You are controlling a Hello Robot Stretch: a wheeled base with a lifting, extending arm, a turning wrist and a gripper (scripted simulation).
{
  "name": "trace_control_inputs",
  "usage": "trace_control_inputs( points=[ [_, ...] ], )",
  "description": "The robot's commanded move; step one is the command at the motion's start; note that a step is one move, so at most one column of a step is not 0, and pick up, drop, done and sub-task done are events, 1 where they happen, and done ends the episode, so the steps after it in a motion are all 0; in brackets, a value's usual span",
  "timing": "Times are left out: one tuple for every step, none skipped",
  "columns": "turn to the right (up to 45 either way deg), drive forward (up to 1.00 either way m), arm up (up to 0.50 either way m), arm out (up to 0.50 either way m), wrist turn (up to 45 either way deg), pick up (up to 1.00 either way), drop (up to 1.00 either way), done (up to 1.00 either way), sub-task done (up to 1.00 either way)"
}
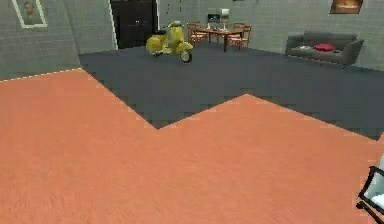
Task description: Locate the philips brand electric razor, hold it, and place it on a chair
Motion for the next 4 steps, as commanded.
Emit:
trace_control_inputs(
  points=[
    [45.0, 0.00, 0.00, 0.00, 0.0, 0.00, 0.00, 0.00, 0.00],
    [45.0, 0.00, 0.00, 0.00, 0.0, 0.00, 0.00, 0.00, 0.00],
    [39.0, 0.00, 0.00, 0.00, 0.0, 0.00, 0.00, 0.00, 0.00],
    [0.0, 0.25, 0.00, 0.00, 0.0, 0.00, 0.00, 0.00, 0.00]
  ],
)
